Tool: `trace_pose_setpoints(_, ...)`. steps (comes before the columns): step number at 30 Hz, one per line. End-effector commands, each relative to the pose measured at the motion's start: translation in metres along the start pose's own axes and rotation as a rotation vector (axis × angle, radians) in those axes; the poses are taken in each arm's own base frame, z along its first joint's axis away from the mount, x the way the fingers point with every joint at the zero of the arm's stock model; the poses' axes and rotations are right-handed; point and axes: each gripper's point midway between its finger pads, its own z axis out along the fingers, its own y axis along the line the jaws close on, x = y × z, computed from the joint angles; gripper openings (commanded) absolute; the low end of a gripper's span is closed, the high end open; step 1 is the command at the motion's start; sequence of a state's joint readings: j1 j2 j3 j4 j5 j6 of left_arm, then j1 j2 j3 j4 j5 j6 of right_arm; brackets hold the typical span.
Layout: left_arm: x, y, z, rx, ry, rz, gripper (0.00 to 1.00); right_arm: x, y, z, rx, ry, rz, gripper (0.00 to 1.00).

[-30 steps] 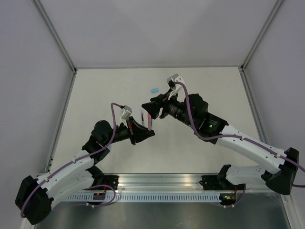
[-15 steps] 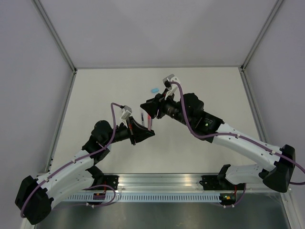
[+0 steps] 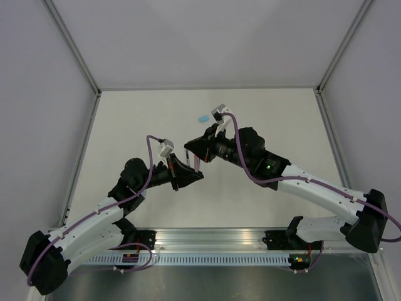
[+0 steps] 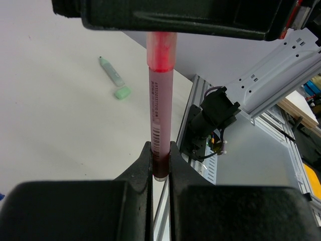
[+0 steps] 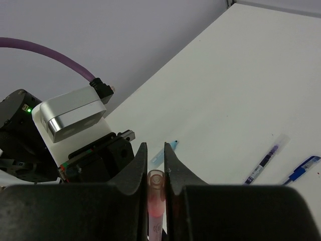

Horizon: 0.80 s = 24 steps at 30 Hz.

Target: Insert the pens into the pen caps

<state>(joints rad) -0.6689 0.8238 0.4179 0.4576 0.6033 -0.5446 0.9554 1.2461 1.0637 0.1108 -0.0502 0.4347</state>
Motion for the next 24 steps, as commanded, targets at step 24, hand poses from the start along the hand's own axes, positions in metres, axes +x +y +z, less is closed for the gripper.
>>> trace_pose_setpoints(24,-0.112,0.015,0.026,-0.176,-0.245,0.158,0.02,0.114,-0.035,-0.037,0.099,0.332,0.1,0.0)
